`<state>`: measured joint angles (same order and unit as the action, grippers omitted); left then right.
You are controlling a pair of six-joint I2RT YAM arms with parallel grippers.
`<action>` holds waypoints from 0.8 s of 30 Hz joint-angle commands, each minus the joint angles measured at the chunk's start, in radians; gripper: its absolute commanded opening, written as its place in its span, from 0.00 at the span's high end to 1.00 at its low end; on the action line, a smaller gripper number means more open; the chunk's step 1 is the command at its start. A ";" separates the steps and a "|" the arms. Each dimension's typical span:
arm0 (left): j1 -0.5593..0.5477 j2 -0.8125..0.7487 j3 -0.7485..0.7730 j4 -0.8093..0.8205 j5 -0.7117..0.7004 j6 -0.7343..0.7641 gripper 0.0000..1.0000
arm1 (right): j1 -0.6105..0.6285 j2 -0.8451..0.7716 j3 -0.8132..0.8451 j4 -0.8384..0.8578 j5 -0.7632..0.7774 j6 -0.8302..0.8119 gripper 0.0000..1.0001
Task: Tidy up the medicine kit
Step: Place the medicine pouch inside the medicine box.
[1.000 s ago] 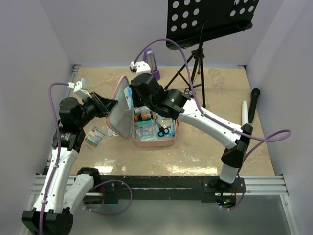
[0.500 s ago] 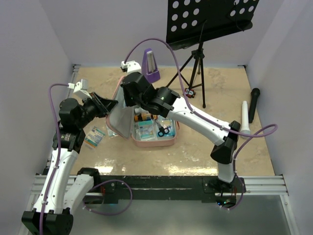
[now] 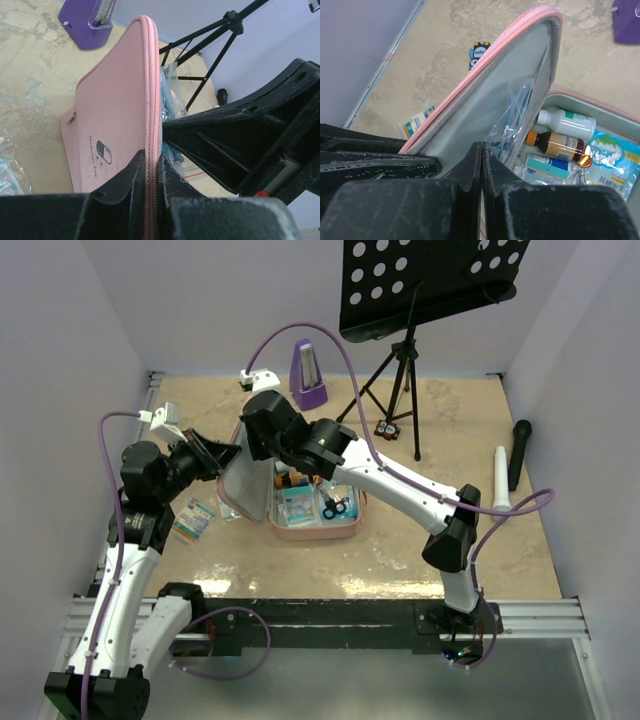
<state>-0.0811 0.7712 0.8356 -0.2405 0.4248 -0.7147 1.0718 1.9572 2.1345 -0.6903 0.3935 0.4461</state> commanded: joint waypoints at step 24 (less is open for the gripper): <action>-0.008 -0.021 -0.012 0.073 0.020 -0.006 1.00 | 0.005 -0.184 -0.037 0.060 -0.042 0.011 0.53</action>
<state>-0.0811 0.7597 0.8223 -0.2321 0.4175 -0.7147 1.0691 1.9190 2.1448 -0.6888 0.3637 0.4454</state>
